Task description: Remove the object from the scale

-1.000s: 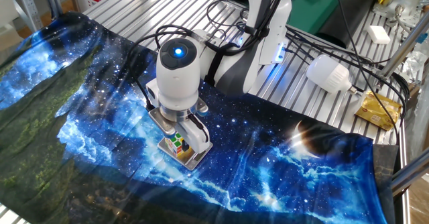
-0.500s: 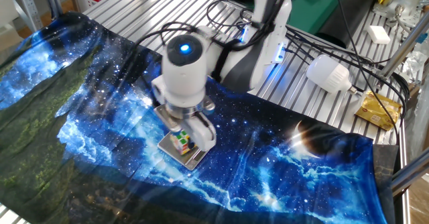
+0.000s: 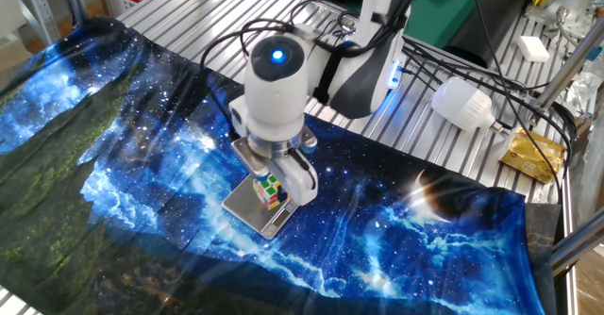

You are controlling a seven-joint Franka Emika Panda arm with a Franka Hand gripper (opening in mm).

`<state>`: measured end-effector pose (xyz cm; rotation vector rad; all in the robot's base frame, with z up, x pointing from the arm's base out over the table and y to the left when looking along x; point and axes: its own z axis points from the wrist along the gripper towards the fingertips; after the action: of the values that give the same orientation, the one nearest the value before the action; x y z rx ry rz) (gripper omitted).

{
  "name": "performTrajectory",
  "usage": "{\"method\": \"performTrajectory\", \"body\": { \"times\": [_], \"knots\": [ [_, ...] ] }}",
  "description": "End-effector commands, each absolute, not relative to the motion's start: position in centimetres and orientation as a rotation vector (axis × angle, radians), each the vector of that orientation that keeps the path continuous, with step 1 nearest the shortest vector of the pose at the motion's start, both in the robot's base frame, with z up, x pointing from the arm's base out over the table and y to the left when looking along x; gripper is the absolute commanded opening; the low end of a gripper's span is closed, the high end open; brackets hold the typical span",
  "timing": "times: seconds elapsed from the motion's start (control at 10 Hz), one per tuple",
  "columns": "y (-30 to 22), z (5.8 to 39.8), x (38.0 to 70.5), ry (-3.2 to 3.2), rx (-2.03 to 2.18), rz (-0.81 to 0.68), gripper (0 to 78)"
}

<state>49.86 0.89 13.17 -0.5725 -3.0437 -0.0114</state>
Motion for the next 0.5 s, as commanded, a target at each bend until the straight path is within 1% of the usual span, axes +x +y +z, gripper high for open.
{"method": "performTrajectory", "body": {
  "times": [0.1,0.5],
  "knots": [
    [1.72,14.20,48.73,-3.023,-0.597,-0.020,1.3],
    [2.16,14.03,48.33,-3.012,-0.628,-0.029,1.3]
  ]
}}
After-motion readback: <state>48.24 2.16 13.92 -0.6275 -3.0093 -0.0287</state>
